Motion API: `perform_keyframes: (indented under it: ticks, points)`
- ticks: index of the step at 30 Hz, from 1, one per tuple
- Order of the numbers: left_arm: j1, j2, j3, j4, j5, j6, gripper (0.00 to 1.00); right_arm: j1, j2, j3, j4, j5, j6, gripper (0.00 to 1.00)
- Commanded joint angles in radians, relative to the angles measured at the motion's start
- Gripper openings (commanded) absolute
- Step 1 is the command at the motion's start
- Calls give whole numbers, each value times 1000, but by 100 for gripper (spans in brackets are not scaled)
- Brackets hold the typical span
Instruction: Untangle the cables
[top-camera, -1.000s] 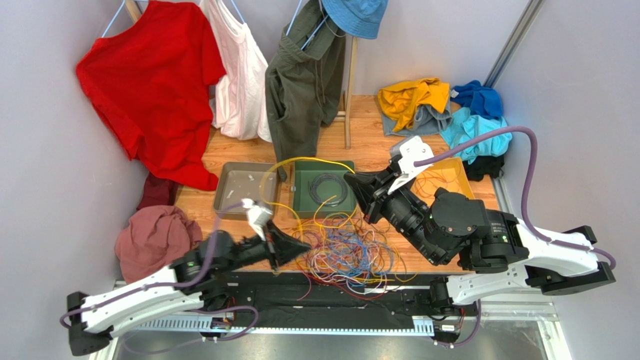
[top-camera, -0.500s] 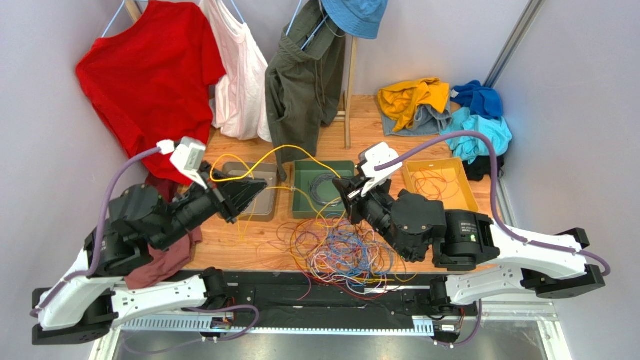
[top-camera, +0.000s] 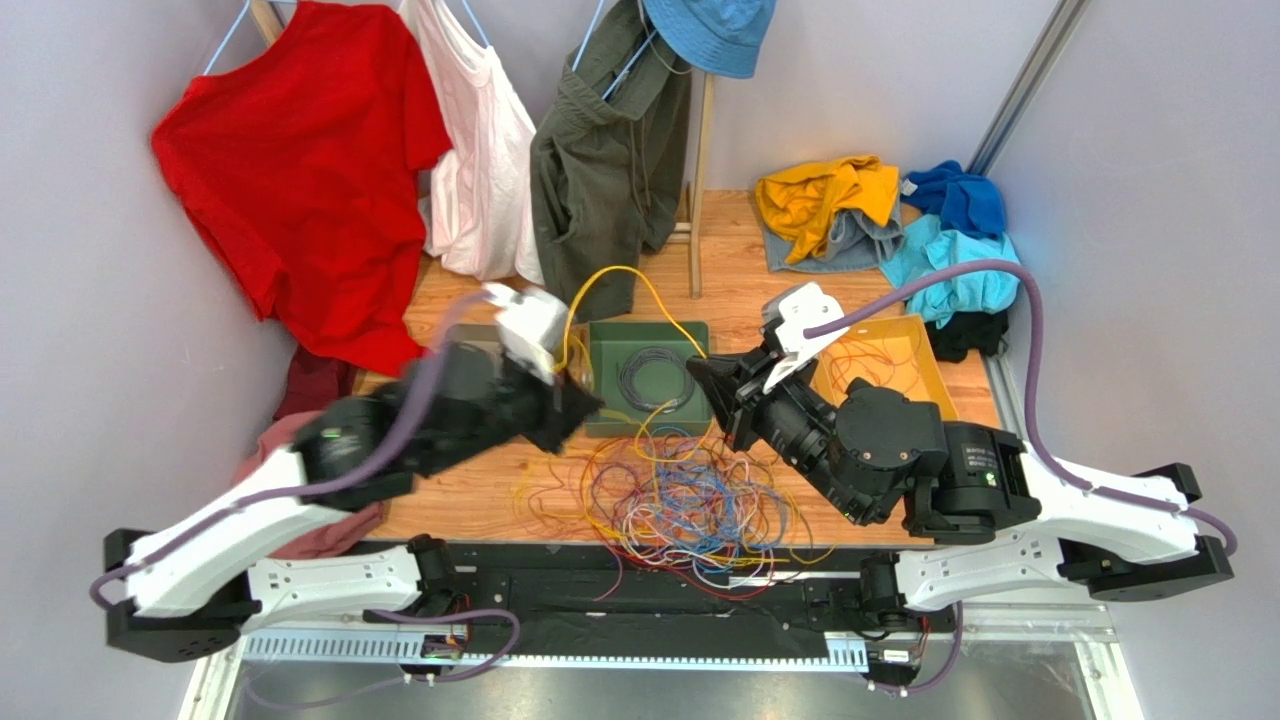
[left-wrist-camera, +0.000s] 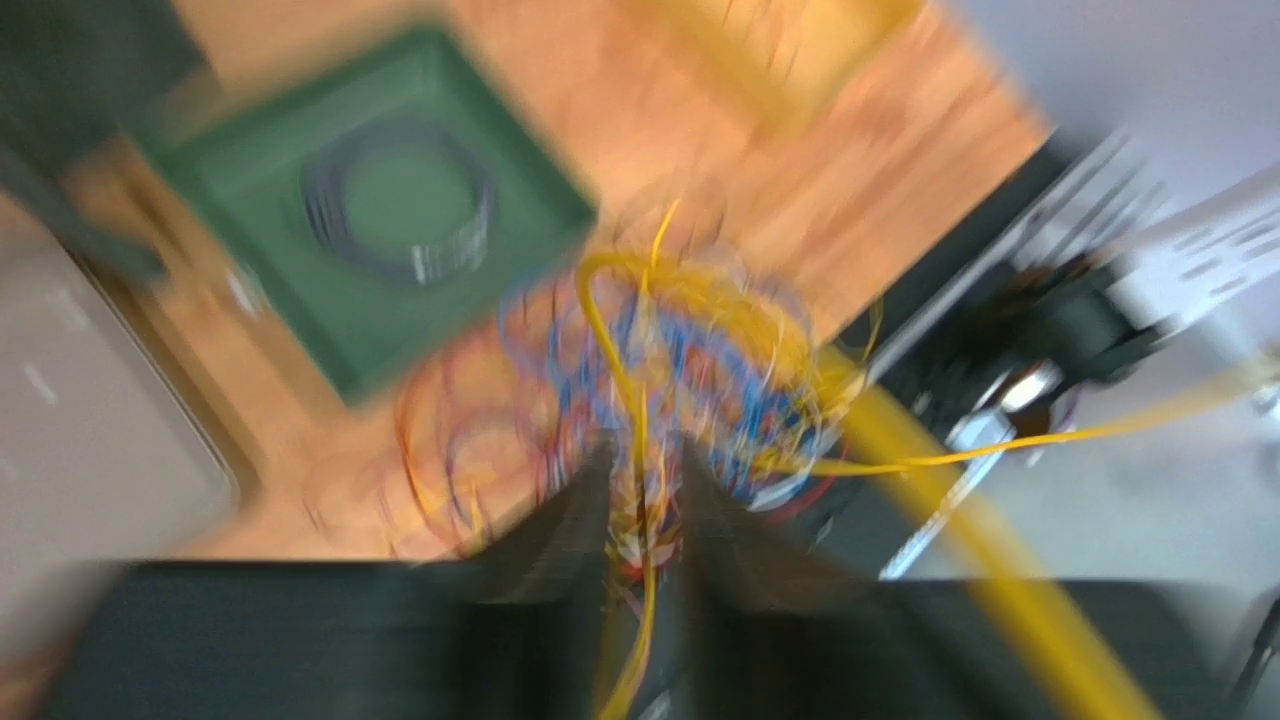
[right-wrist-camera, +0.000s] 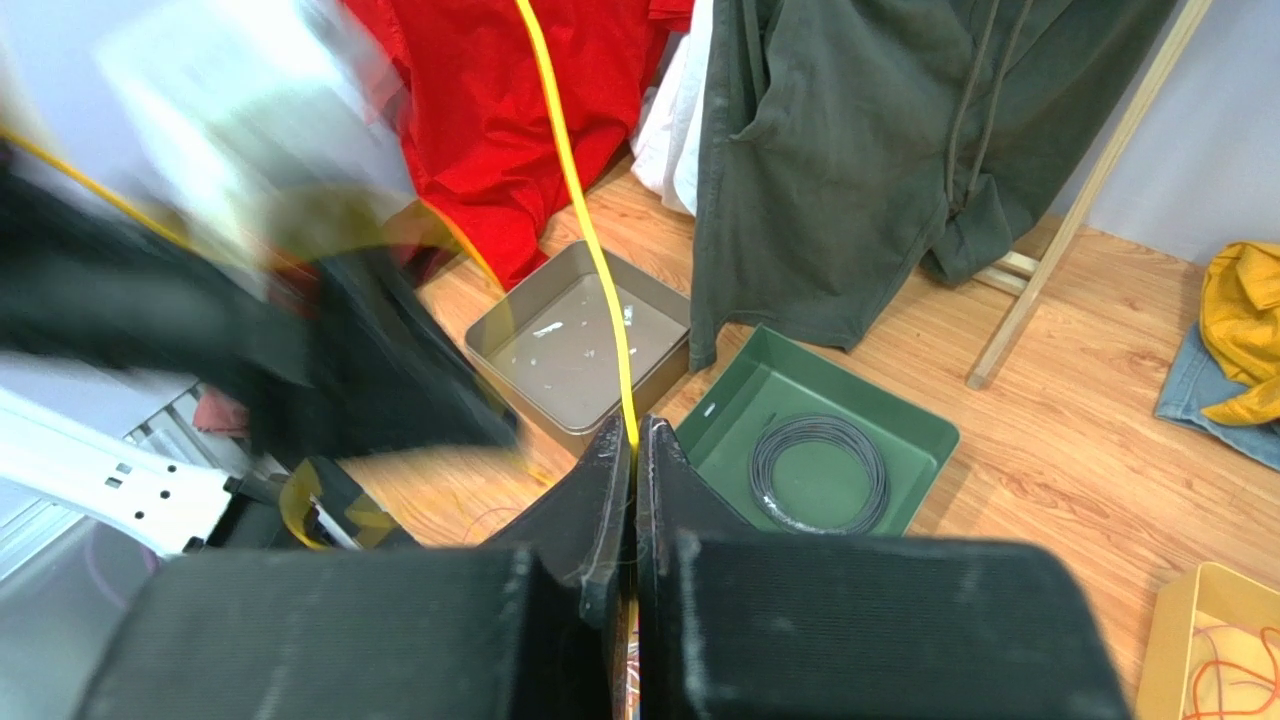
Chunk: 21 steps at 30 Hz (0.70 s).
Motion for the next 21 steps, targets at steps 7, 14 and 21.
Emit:
perform_keyframes:
  ticks: [7, 14, 21]
  points:
    - [-5, -279, -334, 71, -57, -109, 99, -3, 26, 184, -66, -20, -46, 0]
    - [-5, -432, -496, 201, 15, -81, 99, -5, 80, 393, -103, -43, -97, 0]
    - [-4, -497, -785, 612, 282, -46, 99, -5, 126, 559, -167, -86, -91, 0]
